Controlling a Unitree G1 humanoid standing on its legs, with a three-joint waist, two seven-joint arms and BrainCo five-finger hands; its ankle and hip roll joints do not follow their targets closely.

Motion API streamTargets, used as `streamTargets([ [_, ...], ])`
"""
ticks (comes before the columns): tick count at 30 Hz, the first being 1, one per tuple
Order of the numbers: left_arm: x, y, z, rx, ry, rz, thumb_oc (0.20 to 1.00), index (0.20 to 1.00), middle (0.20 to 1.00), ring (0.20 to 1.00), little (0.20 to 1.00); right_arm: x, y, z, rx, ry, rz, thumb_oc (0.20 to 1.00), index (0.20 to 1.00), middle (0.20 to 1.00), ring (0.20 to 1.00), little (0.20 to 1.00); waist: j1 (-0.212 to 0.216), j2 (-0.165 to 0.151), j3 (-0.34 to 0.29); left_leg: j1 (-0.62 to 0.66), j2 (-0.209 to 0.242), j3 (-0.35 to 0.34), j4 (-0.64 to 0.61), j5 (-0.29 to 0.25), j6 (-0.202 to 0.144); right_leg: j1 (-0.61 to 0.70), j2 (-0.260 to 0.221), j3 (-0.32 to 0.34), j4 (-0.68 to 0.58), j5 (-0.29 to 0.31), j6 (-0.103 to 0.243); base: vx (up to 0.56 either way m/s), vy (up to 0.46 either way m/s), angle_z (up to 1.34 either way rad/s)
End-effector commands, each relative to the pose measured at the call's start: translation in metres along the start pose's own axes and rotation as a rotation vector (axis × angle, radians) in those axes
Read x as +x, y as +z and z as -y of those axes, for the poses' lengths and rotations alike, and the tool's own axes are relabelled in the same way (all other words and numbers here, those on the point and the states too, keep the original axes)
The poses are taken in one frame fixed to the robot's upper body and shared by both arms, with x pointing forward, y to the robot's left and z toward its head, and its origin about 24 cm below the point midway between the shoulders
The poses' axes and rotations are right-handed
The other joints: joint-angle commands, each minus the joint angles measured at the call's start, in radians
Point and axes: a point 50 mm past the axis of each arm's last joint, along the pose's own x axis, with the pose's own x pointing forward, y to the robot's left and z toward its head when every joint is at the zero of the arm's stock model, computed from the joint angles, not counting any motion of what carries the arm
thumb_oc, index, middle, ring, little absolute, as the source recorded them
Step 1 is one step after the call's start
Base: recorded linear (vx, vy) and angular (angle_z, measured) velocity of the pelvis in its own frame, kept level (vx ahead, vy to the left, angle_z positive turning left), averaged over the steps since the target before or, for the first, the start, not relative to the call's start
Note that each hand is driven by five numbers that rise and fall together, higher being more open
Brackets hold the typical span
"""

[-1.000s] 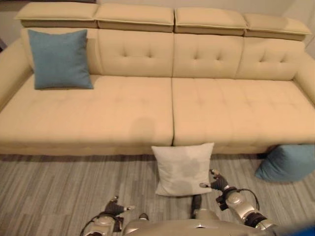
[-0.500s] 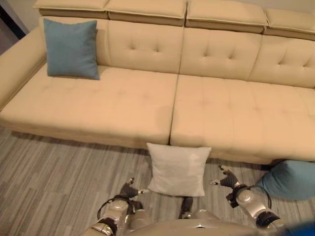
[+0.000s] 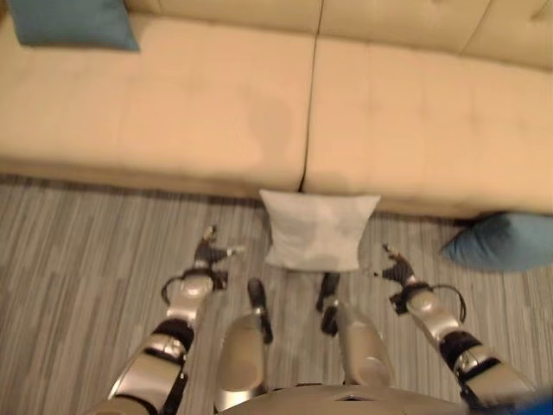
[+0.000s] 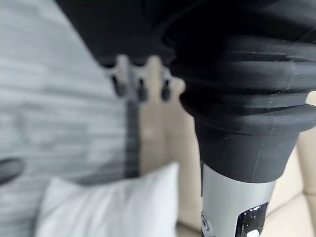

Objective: Pick up all the scattered cushions and arrange them neatly on the sofa.

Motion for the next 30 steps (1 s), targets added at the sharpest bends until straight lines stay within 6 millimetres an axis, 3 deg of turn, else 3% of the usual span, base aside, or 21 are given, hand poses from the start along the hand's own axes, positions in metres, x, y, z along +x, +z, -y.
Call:
streamTargets([
  [1, -0.005, -0.002, -0.004, -0.058, 0.064, 0.039, 1.0, 1.0, 1.0, 1.0, 1.0, -0.001, 0.003, 0.011, 0.042, -0.075, 0.031, 1.0, 1.0, 1.0, 1.0, 1.0, 0.002, 0.008, -0.049, -0.061, 0.025, -0.099, 0.032, 0.01, -0.082, 0.016, -0.047, 0.045, 0.06, -0.054, 0.106, -0.08, -0.004, 0.05],
  [2, 0.0, 0.008, -0.004, -0.119, 0.087, 0.055, 1.0, 1.0, 1.0, 1.0, 1.0, 0.005, 0.013, 0.023, 0.039, -0.126, 0.048, 1.0, 1.0, 1.0, 1.0, 1.0, 0.0, 0.01, -0.028, -0.113, 0.03, -0.102, 0.052, 0.015, -0.085, -0.034, -0.052, 0.046, 0.083, -0.057, 0.103, -0.01, -0.005, 0.09],
  [5, 0.007, 0.02, -0.004, -0.147, 0.112, 0.067, 1.0, 1.0, 1.0, 1.0, 1.0, 0.011, 0.026, 0.034, 0.058, -0.185, 0.074, 1.0, 1.0, 1.0, 1.0, 1.0, -0.006, 0.013, -0.012, -0.178, 0.039, -0.107, 0.078, 0.021, -0.089, -0.1, -0.054, 0.05, 0.111, -0.061, 0.1, -0.08, -0.017, 0.05],
  [6, 0.015, 0.036, -0.007, -0.159, 0.136, 0.098, 1.0, 1.0, 1.0, 1.0, 1.0, 0.017, 0.042, 0.052, 0.062, -0.257, 0.107, 1.0, 1.0, 1.0, 1.0, 1.0, -0.011, 0.018, 0.004, -0.242, 0.049, -0.11, 0.096, 0.028, -0.093, -0.171, -0.058, 0.052, 0.139, -0.062, 0.099, -0.11, -0.008, 0.07],
  [9, 0.02, 0.048, -0.009, -0.158, 0.152, 0.124, 1.0, 1.0, 1.0, 1.0, 1.0, 0.021, 0.058, 0.065, 0.066, -0.305, 0.148, 1.0, 1.0, 1.0, 1.0, 1.0, -0.018, 0.02, 0.01, -0.312, 0.058, -0.116, 0.122, 0.031, -0.096, -0.235, -0.06, 0.053, 0.159, -0.062, 0.099, -0.06, -0.019, 0.05],
  [14, 0.034, 0.096, -0.012, -0.249, 0.191, 0.213, 1.0, 1.0, 1.0, 1.0, 1.0, 0.027, 0.094, 0.106, 0.134, -0.46, 0.214, 1.0, 1.0, 1.0, 1.0, 1.0, -0.045, 0.029, 0.042, -0.518, 0.086, -0.137, 0.218, 0.023, -0.099, -0.438, -0.069, 0.075, 0.242, -0.064, 0.099, -0.03, -0.001, 0.0],
  [16, 0.035, 0.104, -0.011, -0.251, 0.182, 0.236, 1.0, 1.0, 1.0, 1.0, 1.0, 0.027, 0.1, 0.111, 0.143, -0.475, 0.231, 1.0, 1.0, 1.0, 1.0, 1.0, -0.048, 0.032, 0.044, -0.556, 0.091, -0.14, 0.24, 0.018, -0.097, -0.477, -0.068, 0.081, 0.264, -0.067, 0.098, 0.01, 0.008, -0.02],
  [20, 0.038, 0.139, -0.013, -0.243, 0.163, 0.323, 1.0, 1.0, 1.0, 1.0, 1.0, 0.025, 0.122, 0.13, 0.151, -0.513, 0.296, 1.0, 1.0, 1.0, 1.0, 1.0, -0.07, 0.035, 0.057, -0.698, 0.106, -0.149, 0.331, -0.005, -0.094, -0.626, -0.069, 0.11, 0.349, -0.083, 0.089, 0.04, 0.021, -0.12],
  [21, 0.037, 0.161, -0.009, -0.248, 0.146, 0.39, 1.0, 1.0, 1.0, 1.0, 1.0, 0.025, 0.131, 0.138, 0.153, -0.528, 0.32, 1.0, 1.0, 1.0, 1.0, 1.0, -0.076, 0.041, 0.063, -0.757, 0.105, -0.152, 0.372, -0.016, -0.088, -0.69, -0.068, 0.122, 0.392, -0.094, 0.086, 0.04, 0.022, -0.13],
  [22, 0.037, 0.161, -0.009, -0.249, 0.146, 0.39, 1.0, 1.0, 1.0, 1.0, 1.0, 0.025, 0.132, 0.138, 0.153, -0.529, 0.32, 1.0, 1.0, 1.0, 1.0, 1.0, -0.076, 0.042, 0.061, -0.763, 0.105, -0.152, 0.376, -0.018, -0.088, -0.696, -0.068, 0.123, 0.396, -0.095, 0.086, 0.07, 0.02, -0.12],
  [24, 0.032, 0.19, -0.003, -0.27, 0.118, 0.48, 1.0, 1.0, 1.0, 1.0, 1.0, 0.022, 0.148, 0.151, 0.166, -0.55, 0.37, 1.0, 1.0, 1.0, 1.0, 1.0, -0.078, 0.05, 0.077, -0.846, 0.104, -0.158, 0.432, -0.032, -0.08, -0.788, -0.065, 0.139, 0.458, -0.11, 0.08, 0.08, 0.009, -0.11],
  [26, 0.028, 0.218, 0.002, -0.255, 0.1, 0.557, 1.0, 1.0, 1.0, 1.0, 1.0, 0.016, 0.178, 0.165, 0.175, -0.565, 0.465, 1.0, 1.0, 1.0, 1.0, 1.0, -0.082, 0.059, 0.082, -0.947, 0.101, -0.166, 0.499, -0.046, -0.074, -0.9, -0.059, 0.158, 0.527, -0.127, 0.075, 0.07, -0.006, -0.14],
  [27, 0.027, 0.225, 0.002, -0.253, 0.099, 0.571, 1.0, 1.0, 1.0, 1.0, 1.0, 0.014, 0.186, 0.168, 0.176, -0.565, 0.489, 1.0, 1.0, 1.0, 1.0, 1.0, -0.082, 0.061, 0.082, -0.976, 0.102, -0.165, 0.521, -0.052, -0.073, -0.932, -0.058, 0.164, 0.547, -0.133, 0.073, 0.07, -0.024, -0.15],
  [28, 0.025, 0.238, 0.007, -0.24, 0.089, 0.596, 1.0, 1.0, 1.0, 1.0, 1.0, 0.011, 0.207, 0.171, 0.159, -0.559, 0.542, 1.0, 1.0, 1.0, 1.0, 1.0, -0.078, 0.066, 0.082, -1.022, 0.098, -0.17, 0.555, -0.059, -0.07, -0.985, -0.056, 0.172, 0.583, -0.141, 0.069, 0.07, -0.034, -0.11],
  [30, 0.024, 0.247, 0.008, -0.232, 0.088, 0.618, 1.0, 1.0, 1.0, 1.0, 1.0, 0.008, 0.223, 0.172, 0.141, -0.551, 0.588, 1.0, 1.0, 1.0, 1.0, 1.0, -0.077, 0.07, 0.082, -1.065, 0.099, -0.174, 0.583, -0.064, -0.069, -1.033, -0.056, 0.183, 0.62, -0.151, 0.064, 0.07, -0.033, -0.09],
])
